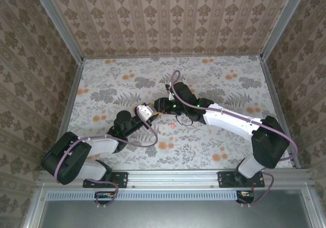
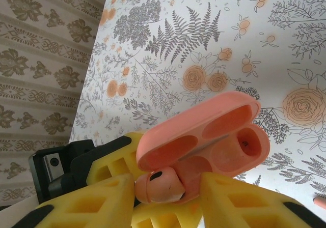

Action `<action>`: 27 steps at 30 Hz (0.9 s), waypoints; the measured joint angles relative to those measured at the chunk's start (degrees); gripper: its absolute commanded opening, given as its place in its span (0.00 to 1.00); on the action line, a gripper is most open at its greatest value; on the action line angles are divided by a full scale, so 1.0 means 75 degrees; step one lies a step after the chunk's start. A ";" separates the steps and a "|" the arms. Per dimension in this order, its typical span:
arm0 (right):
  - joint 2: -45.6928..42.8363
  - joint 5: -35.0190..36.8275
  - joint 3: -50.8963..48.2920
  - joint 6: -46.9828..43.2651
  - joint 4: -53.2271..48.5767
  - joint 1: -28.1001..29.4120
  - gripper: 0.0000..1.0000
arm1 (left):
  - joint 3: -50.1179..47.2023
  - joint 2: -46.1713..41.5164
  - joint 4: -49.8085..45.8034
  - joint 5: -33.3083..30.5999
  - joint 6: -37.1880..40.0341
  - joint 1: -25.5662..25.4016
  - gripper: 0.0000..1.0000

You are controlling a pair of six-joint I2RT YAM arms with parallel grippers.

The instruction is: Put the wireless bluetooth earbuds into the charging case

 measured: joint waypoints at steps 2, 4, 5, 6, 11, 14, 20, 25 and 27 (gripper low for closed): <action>0.0017 -0.0003 0.0026 0.0000 0.0003 0.0000 0.33 | 0.0000 -0.0035 -0.0047 0.0006 -0.0003 -0.0003 0.05; 0.0032 -0.0015 0.0055 0.0000 0.0029 0.0000 0.32 | 0.0000 -0.0096 -0.0099 0.0009 0.0000 -0.0003 0.05; 0.0035 -0.0029 0.0055 -0.0003 0.0052 0.0003 0.31 | 0.0000 -0.0122 -0.0125 0.0009 0.0006 -0.0003 0.05; 0.0032 -0.0038 0.0055 -0.0003 0.0064 0.0000 0.30 | 0.0000 -0.0160 -0.0175 0.0009 0.0023 -0.0003 0.05; 0.0035 -0.0181 0.0055 -0.0041 0.0096 0.0000 0.28 | 0.0000 -0.0286 -0.0350 0.0009 0.0047 -0.0003 0.05; 0.0035 -0.0233 0.0055 -0.0134 0.0099 0.0000 0.27 | 0.0000 -0.0318 -0.0393 0.0012 0.0050 -0.0003 0.05; 0.0035 -0.0382 0.0055 -0.0624 0.0085 -0.0015 0.25 | 0.0000 -0.0358 -0.0437 0.0108 0.0032 0.0015 0.05; 0.0003 -0.0557 0.0055 -0.1358 0.0032 -0.0026 0.24 | 0.0000 -0.0434 -0.0539 0.0493 -0.0166 0.0166 0.05; -0.0052 -0.0662 0.0055 -0.1667 -0.0009 -0.0035 0.24 | 0.0000 -0.0487 -0.0562 0.0726 -0.0289 0.0230 0.05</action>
